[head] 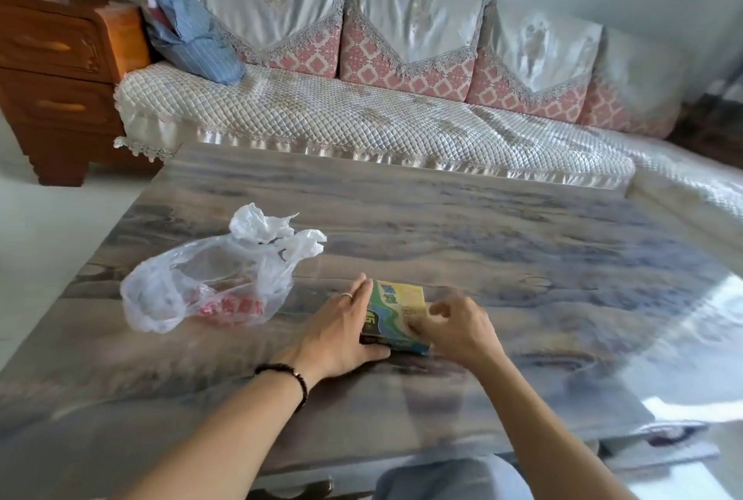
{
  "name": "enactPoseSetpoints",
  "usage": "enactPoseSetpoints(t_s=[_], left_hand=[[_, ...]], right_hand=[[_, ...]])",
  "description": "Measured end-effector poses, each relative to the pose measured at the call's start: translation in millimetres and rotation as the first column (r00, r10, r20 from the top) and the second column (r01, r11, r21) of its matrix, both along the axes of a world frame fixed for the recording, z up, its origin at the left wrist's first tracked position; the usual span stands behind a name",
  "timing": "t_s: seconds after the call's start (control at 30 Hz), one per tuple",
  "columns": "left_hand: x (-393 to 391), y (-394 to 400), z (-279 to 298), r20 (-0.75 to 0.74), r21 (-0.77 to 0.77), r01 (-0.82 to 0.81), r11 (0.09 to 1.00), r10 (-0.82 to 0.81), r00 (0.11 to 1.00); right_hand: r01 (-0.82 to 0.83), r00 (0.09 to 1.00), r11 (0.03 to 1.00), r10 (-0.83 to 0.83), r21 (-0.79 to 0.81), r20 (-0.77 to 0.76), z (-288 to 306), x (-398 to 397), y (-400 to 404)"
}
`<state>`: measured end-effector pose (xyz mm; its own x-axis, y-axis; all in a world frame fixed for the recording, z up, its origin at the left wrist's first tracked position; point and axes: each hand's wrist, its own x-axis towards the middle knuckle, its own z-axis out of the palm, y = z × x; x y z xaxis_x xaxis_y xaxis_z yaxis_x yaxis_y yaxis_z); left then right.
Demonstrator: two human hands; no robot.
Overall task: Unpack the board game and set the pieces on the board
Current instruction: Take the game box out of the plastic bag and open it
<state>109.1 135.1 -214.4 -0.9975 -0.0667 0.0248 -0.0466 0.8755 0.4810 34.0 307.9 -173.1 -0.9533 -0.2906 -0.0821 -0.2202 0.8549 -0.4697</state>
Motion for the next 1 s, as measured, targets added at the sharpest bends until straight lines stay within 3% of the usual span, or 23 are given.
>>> enactPoseSetpoints(t_s=[0.07,0.13,0.2,0.3,0.57,0.77,0.83,0.93,1.0], left_hand=[[-8.6,-4.8,-1.4,0.001,0.018,0.038,0.999,-0.038,0.999],[-16.9,-11.5,-2.0,-0.016,0.032,0.050,0.998,-0.050,0.999],[-23.6,-17.7,-5.4,-0.032,0.075,0.029,0.997,-0.027,0.999],[-30.7,-22.3,-10.8,-0.087,0.121,0.017,0.993,-0.006,0.996],[-52.1,-38.7,-17.3,-0.116,0.168,0.061,0.984,-0.041,0.992],[-55.2,-37.0,-14.8,-0.091,0.211,0.031,0.977,-0.012,0.996],[-52.7,-36.2,-11.3,-0.082,0.282,0.027,0.959,-0.004,0.997],[-45.2,-33.0,-6.4,-0.109,0.391,0.011,0.920,0.035,0.993],[-40.0,-29.4,-6.7,-0.129,0.305,-0.034,0.952,0.077,0.989]], right_hand=[[-0.218,0.976,0.976,0.218,0.002,0.022,2.7,-5.6,4.0],[-0.425,0.905,0.890,0.421,0.167,0.057,3.5,-12.2,-0.3],[-0.491,0.864,0.823,0.503,0.285,0.033,0.5,-20.9,-6.7],[-0.451,0.878,0.856,0.477,0.252,-0.050,0.2,-38.2,-15.6],[-0.468,0.879,0.859,0.477,0.209,0.009,10.2,-59.2,-24.1],[-0.331,0.919,0.934,0.351,-0.134,0.179,19.4,-82.5,-23.4],[-0.219,0.952,0.941,0.264,-0.259,0.153,18.2,-83.8,-26.2],[-0.111,0.992,0.939,0.125,-0.325,0.024,14.7,-85.3,-29.6],[-0.073,0.997,0.941,0.063,-0.331,-0.039,13.3,-87.5,-28.3]])
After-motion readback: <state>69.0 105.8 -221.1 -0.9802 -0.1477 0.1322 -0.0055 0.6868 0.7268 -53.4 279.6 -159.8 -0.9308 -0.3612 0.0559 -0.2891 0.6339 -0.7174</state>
